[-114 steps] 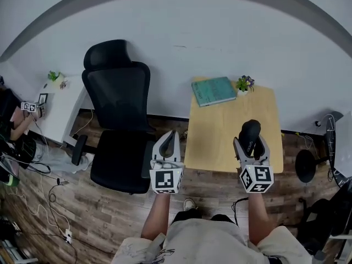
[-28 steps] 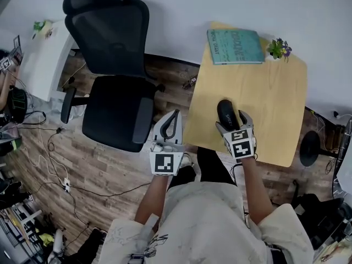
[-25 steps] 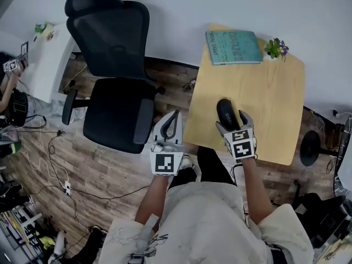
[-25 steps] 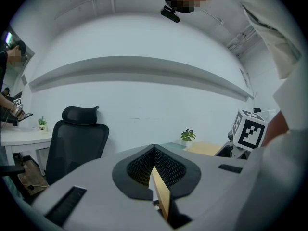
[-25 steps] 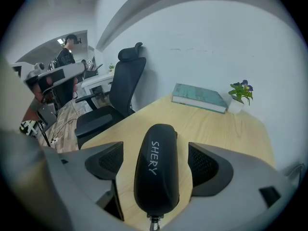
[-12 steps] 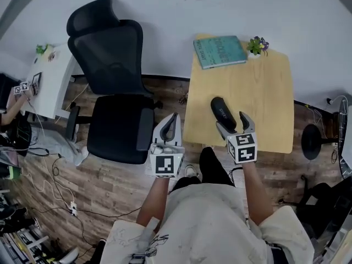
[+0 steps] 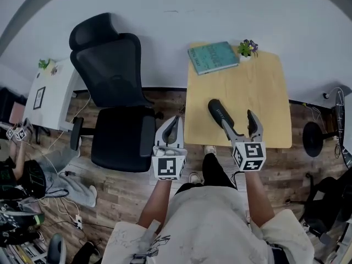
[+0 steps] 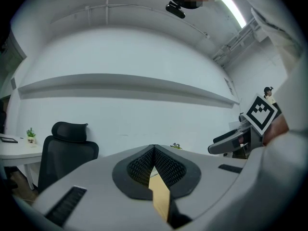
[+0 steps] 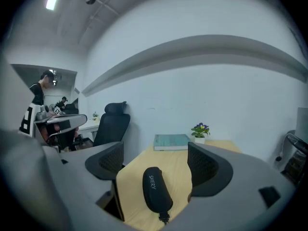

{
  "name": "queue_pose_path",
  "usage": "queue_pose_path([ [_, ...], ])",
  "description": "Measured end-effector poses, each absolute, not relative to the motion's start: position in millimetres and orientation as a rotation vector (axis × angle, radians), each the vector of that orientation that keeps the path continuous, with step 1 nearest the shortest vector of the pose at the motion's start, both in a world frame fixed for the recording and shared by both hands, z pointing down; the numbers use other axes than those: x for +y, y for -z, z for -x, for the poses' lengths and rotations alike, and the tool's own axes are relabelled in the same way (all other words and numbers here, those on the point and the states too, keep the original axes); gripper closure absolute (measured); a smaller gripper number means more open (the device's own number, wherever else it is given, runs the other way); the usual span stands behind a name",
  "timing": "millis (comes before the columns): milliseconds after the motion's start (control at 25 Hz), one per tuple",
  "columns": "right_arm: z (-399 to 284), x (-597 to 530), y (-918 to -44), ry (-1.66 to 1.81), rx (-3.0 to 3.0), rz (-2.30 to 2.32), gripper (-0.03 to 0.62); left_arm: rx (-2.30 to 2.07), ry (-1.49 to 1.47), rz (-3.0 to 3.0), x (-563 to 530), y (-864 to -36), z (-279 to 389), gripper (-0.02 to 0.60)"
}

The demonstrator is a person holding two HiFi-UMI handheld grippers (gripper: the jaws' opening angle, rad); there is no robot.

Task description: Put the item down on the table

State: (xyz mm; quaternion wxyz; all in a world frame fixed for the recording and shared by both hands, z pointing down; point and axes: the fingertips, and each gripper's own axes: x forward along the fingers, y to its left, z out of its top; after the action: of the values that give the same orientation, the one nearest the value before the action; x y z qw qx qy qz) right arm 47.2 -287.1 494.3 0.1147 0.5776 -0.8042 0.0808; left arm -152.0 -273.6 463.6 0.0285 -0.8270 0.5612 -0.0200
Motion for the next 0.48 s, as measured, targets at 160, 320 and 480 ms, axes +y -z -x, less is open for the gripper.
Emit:
queue_pose_path([
  [160,-54,-278,-467,-0.117,-2.413,-1.780,0.189,1.725,0.019,2.509,-271,-449,154,0.575],
  [320,-59,-271,-451,-0.036,-2.428,-1.849,0.190,1.728,0.018,2.489,-267,-442,155,0.575],
  [480,-57,-266,-450,-0.026,-2.433,-1.839,0.191,1.731,0.020,2.486,-263,-440,156,0.575],
])
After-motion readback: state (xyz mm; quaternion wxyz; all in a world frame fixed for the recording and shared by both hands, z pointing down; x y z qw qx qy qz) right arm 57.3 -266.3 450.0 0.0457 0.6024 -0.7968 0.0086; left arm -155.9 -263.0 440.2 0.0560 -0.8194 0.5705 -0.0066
